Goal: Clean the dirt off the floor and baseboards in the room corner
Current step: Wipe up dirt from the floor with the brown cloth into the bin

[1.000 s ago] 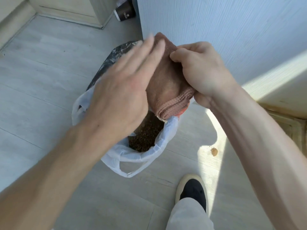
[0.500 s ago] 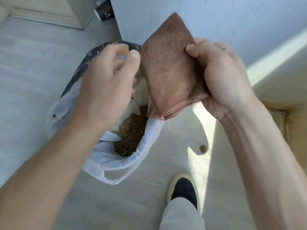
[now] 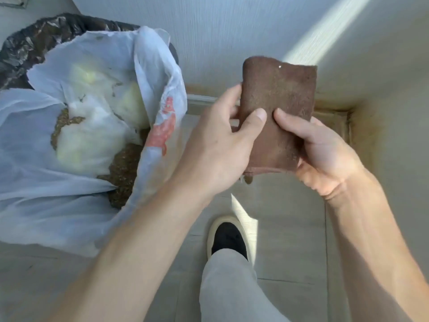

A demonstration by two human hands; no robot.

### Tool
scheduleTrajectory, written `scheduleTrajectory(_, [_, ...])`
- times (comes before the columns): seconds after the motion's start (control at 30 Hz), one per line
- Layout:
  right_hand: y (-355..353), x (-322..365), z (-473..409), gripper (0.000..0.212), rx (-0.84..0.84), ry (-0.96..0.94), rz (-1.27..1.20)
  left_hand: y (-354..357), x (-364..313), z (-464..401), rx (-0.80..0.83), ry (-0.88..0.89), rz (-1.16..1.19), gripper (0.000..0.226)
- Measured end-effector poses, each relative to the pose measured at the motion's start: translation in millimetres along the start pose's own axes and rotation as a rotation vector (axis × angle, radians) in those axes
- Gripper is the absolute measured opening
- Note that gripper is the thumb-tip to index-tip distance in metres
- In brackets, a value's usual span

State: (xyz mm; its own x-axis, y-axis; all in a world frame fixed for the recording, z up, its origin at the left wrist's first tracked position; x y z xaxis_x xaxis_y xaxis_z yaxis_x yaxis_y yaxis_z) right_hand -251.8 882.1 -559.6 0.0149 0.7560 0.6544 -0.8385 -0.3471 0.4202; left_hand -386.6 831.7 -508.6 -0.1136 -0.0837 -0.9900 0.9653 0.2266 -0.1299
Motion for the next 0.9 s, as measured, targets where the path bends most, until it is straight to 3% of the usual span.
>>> scheduleTrajectory(0.07, [-46.2, -20.8, -1.3, 0.024, -0.204, -0.004, 0.056, 6.7, 29.3, 16.6, 0.020, -0.059, -0.140, 0.048])
scheduleTrajectory(0.13, [-102.6, -44.1, -4.1, 0.011, -0.509, 0.029, 0.265, 7.1, 66.8, 39.9, 0.050, -0.180, -0.163, 0.049])
scheduleTrajectory(0.23, [-170.2, -75.0, -12.8, 0.019, -0.848, 0.149, 0.594, -1.0, 119.5, 77.3, 0.082, -0.355, -0.195, 0.041])
scheduleTrajectory(0.33, [-183.5, -70.1, -36.3, 0.032, -0.951, 0.128, 0.883, -14.5, 149.6, 103.5, 0.083, -0.462, -0.263, 0.035])
scheduleTrajectory(0.43, [-147.4, -46.1, -83.0, 0.031, -0.881, -0.043, 1.091, -20.5, 157.0, 115.0, 0.077, -0.510, -0.266, 0.036])
scheduleTrajectory(0.53, [-87.4, -51.4, -133.4, 0.055, -0.622, -0.152, 1.247, -23.9, 157.2, 114.4, 0.058, -0.512, -0.266, 0.036])
scheduleTrajectory(0.67, [-50.8, -86.4, -136.3, 0.055, -0.286, -0.250, 1.442, -27.0, 156.6, 110.1, 0.056, -0.505, -0.272, 0.036])
scheduleTrajectory(0.8, [-81.5, -97.8, -101.8, 0.055, -0.204, -0.193, 1.476, -31.7, 159.1, 110.0, 0.051, -0.493, -0.282, 0.036])
scheduleTrajectory(0.9, [-87.5, -76.2, -99.8, 0.051, -0.237, -0.132, 1.392, -31.3, 161.5, 114.9, 0.055, -0.506, -0.279, 0.036])
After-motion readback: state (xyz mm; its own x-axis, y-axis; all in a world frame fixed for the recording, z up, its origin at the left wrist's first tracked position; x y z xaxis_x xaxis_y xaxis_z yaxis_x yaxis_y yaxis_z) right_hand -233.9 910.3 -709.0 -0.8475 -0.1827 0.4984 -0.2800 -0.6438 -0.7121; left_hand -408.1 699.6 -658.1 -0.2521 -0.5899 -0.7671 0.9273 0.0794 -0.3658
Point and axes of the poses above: each hand's wrist, its own z-axis away from the middle knuckle, its own y-axis out of the palm, x = y × z, the point moved 9 cm from there along -z, towards the middle knuckle, and after that the axes turned 10 degrees about y, right-handed, at the moved point
